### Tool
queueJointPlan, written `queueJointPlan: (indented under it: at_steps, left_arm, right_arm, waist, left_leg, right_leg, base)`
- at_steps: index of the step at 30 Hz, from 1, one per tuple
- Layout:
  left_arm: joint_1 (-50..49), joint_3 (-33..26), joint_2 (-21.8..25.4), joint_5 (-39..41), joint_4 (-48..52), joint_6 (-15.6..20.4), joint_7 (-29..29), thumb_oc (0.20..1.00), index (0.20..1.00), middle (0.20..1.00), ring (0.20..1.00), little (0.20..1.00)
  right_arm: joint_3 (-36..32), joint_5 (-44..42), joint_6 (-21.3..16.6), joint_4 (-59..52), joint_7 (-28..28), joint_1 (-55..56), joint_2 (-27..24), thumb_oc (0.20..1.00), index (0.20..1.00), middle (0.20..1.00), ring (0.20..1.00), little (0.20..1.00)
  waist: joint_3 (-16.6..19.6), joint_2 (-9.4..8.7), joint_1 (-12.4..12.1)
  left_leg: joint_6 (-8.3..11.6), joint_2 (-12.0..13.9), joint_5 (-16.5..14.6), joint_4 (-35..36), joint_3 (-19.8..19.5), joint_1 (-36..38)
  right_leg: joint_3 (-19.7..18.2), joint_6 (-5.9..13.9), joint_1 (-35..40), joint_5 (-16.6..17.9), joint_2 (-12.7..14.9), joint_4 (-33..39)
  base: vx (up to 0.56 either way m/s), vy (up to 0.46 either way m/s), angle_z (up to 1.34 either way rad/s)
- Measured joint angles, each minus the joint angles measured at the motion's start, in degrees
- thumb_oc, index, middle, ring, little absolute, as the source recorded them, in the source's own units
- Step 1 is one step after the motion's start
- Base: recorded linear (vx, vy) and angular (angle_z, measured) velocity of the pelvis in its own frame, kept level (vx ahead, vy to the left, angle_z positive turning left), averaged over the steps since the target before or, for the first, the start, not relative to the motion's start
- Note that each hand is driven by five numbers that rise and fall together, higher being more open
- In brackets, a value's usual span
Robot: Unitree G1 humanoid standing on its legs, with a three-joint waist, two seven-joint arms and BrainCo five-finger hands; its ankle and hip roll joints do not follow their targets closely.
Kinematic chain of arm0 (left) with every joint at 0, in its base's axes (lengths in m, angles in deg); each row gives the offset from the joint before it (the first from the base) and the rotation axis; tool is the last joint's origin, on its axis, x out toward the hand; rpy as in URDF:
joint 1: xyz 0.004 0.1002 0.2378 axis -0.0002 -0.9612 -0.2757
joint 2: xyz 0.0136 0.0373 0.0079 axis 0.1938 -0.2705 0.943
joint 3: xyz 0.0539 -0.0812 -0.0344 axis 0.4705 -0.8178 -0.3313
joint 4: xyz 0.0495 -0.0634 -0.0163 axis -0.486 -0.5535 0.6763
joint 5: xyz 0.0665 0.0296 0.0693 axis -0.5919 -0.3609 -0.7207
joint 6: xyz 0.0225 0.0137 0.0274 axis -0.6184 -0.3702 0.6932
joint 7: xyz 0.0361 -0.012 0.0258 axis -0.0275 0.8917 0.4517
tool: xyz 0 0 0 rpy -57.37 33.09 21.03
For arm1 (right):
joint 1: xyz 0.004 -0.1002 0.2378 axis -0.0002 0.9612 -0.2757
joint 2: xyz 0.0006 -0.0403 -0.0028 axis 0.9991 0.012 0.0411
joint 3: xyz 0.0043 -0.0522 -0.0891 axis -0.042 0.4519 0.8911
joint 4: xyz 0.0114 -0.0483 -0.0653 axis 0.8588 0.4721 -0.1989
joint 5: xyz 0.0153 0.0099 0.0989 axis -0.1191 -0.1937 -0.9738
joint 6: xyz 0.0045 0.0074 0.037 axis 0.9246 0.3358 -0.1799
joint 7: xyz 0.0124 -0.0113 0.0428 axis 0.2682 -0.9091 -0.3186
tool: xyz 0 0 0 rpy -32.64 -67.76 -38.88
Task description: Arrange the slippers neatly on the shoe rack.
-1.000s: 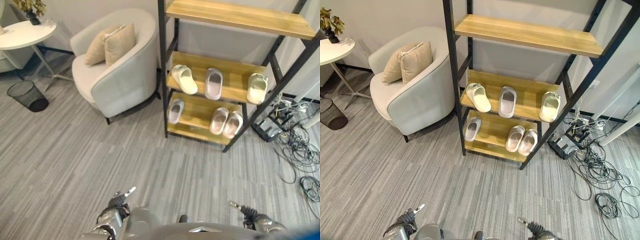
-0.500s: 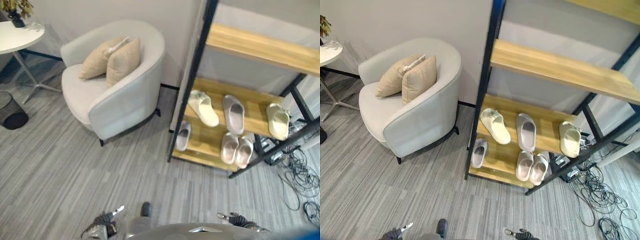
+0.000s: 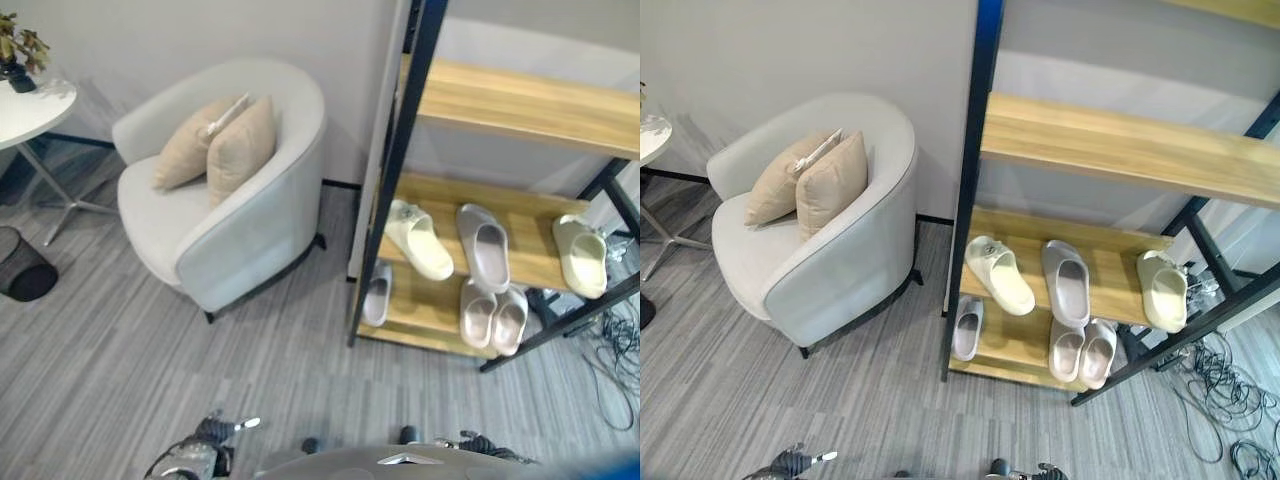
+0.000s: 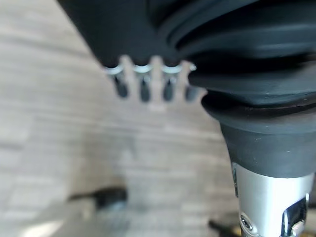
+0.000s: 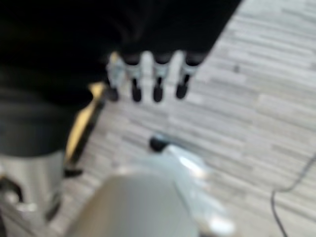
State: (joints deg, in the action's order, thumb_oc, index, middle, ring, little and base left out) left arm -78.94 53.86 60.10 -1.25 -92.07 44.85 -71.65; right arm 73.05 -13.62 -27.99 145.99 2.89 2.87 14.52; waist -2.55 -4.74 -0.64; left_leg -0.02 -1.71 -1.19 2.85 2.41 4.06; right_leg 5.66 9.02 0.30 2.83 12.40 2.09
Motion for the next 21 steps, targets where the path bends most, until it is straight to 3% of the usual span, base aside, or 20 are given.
queueJointPlan:
  at_steps: [3, 4, 7, 10, 12, 14, 17, 18, 19, 20, 21]
  left_arm:
    - [-1.3, -0.5, -1.6, 0.0, 0.0, -0.1, -0.1, 1.000, 1.000, 1.000, 1.000, 1.000]
    - [-1.2, -0.8, -2.7, 0.0, -0.1, 0.0, -0.1, 1.000, 1.000, 1.000, 1.000, 1.000]
    - [-1.2, -1.1, -4.6, 0.1, 0.1, 0.0, 0.1, 1.000, 1.000, 1.000, 1.000, 1.000]
    - [-0.6, -1.1, -4.6, 0.1, 0.1, 0.0, 0.0, 1.000, 1.000, 1.000, 1.000, 1.000]
    - [1.8, -0.9, -4.6, 0.3, 0.2, 0.0, 0.4, 1.000, 1.000, 1.000, 1.000, 1.000]
    - [2.5, -0.4, -4.7, 1.1, 0.7, 0.0, 0.5, 1.000, 1.000, 1.000, 1.000, 1.000]
    - [2.0, 0.9, -5.2, 1.0, 1.4, 0.2, 1.4, 1.000, 1.000, 1.000, 1.000, 1.000]
    - [1.6, 0.5, -5.3, 0.8, 2.4, 0.0, 1.2, 1.000, 1.000, 1.000, 1.000, 1.000]
    - [0.2, 0.2, -5.4, 0.8, 4.3, 0.4, 1.1, 1.000, 1.000, 1.000, 1.000, 1.000]
    - [-0.4, 0.0, -5.3, 0.7, 3.9, 0.6, 1.2, 1.000, 1.000, 1.000, 1.000, 1.000]
    - [-1.5, -1.2, -4.0, 0.6, 4.9, 0.5, 1.2, 1.000, 1.000, 1.000, 1.000, 1.000]
  right_arm:
    - [0.0, 0.0, -0.1, -0.6, 0.2, 0.0, -0.8, 1.000, 1.000, 1.000, 1.000, 1.000]
    - [0.0, 0.0, -0.1, -0.7, 0.5, -1.2, -2.1, 1.000, 1.000, 1.000, 1.000, 1.000]
    - [0.0, 0.0, -0.5, -2.3, 1.3, -0.6, -4.0, 1.000, 1.000, 1.000, 1.000, 1.000]
    - [0.0, -0.1, -1.0, -3.5, 1.6, -0.9, -4.3, 1.000, 1.000, 1.000, 1.000, 1.000]
    - [-0.1, -1.2, -1.3, -3.8, 2.5, -2.4, -4.4, 1.000, 1.000, 1.000, 1.000, 1.000]
    - [-0.3, -2.5, -1.4, -5.3, 3.3, -2.5, -4.6, 1.000, 1.000, 1.000, 1.000, 1.000]
    - [0.0, -4.1, -3.0, -8.2, 3.8, -2.6, -4.3, 1.000, 1.000, 1.000, 1.000, 1.000]
    - [-0.9, -4.4, -2.6, -14.4, 1.5, 0.0, -6.7, 1.000, 1.000, 1.000, 1.000, 1.000]
    - [0.7, -3.9, -2.8, -26.9, 0.0, 3.2, -14.0, 1.000, 1.000, 1.000, 1.000, 1.000]
    - [2.6, -3.5, -2.6, -37.7, 1.0, 0.9, -21.0, 1.000, 1.000, 1.000, 1.000, 1.000]
    - [-7.9, -3.9, -8.9, -48.2, 1.8, -2.0, -19.9, 1.000, 1.000, 1.000, 1.000, 1.000]
  waist:
    - [0.2, 1.56, 0.2]
    - [-0.6, 2.95, 0.1]
    - [0.0, 4.90, 0.6]
    - [-0.2, 5.05, 0.4]
    - [-1.3, 5.46, 0.2]
    - [-2.3, 5.08, 0.6]
    - [-1.9, 6.35, 1.5]
    - [-1.5, 6.97, 1.9]
    - [-1.6, 8.82, 2.1]
    - [-1.6, 9.32, 3.1]
    - [-1.9, 8.39, 4.7]
  left_leg:
    - [1.73, 3.6, -0.1, -0.4, -0.3, -0.1]
    - [2.39, 5.2, 0.3, -1.3, -0.3, -0.4]
    - [3.24, 7.9, 0.4, -1.3, -1.4, 0.3]
    - [4.64, 9.6, 1.0, -1.3, -1.1, 0.9]
    - [6.60, 10.4, 2.4, -6.1, -1.5, -2.4]
    - [7.02, 10.5, 2.4, -7.9, -1.5, -3.4]
    - [7.36, 10.4, 2.3, -0.7, -1.6, -2.0]
    - [7.24, 10.5, 2.3, 0.2, -1.7, -1.9]
    - [6.87, 10.6, 2.0, 1.1, -1.5, -2.0]
    - [6.35, 9.7, 2.7, 1.8, -1.1, -1.6]
    - [5.80, 8.5, 3.3, 2.4, 0.6, -0.5]
  right_leg:
    - [0.5, -2.51, 1.6, 0.9, -3.8, 3.1]
    - [0.9, -3.58, 2.1, 0.6, -5.4, 3.1]
    - [1.5, -5.42, 3.1, -0.4, -8.2, 3.4]
    - [1.5, -6.80, 3.6, -0.9, -9.9, 3.2]
    - [2.8, -7.90, 3.6, -1.5, -10.8, 3.4]
    - [3.2, -8.61, 3.4, -1.3, -11.0, 3.4]
    - [3.3, -8.76, 2.7, -1.3, -10.8, 3.4]
    - [3.2, -8.65, 2.2, -1.1, -10.8, 3.0]
    - [3.6, -8.45, 1.9, -1.0, -10.9, 3.0]
    - [2.5, -7.27, 1.1, 0.0, -10.4, 3.4]
    - [-0.1, -6.90, -0.1, 1.2, -9.5, 3.0]
  base:
    - [0.01, -0.181, 0.01]
    - [0.02, -0.334, 0.07]
    - [0.00, -0.133, 0.07]
    - [-0.06, -0.138, 0.00]
    - [-0.03, -0.033, 0.25]
    - [0.03, 0.058, 0.11]
    - [0.05, 0.076, 0.01]
    - [0.00, 0.080, 0.06]
    - [0.00, 0.101, -0.18]
    - [0.00, 0.109, -0.56]
    - [0.01, 0.093, -0.63]
